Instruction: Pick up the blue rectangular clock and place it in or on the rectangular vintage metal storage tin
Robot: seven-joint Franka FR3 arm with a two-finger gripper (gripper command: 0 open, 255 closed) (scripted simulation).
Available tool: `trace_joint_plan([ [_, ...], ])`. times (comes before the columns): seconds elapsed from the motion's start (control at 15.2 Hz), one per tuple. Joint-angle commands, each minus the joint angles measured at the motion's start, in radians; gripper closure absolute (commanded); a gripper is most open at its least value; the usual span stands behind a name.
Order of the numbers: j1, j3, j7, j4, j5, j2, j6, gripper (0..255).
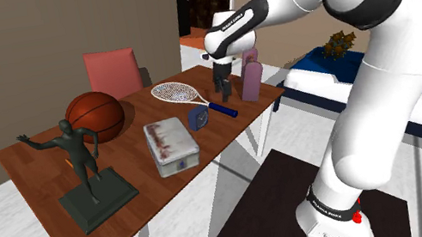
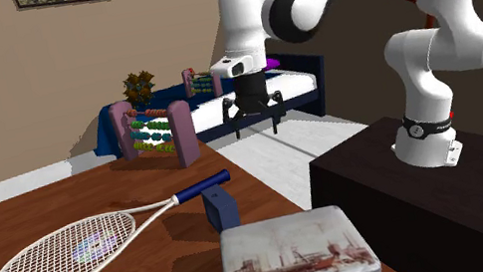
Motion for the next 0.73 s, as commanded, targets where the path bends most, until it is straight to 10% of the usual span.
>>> trace_joint_plan([
  [0.0,-0.005,0.0,-0.101,0.051,0.055,0.092,0.031,0],
  [0.66,-0.121,0.113,-0.467,0.428,0.224,0.506,0.041,0],
])
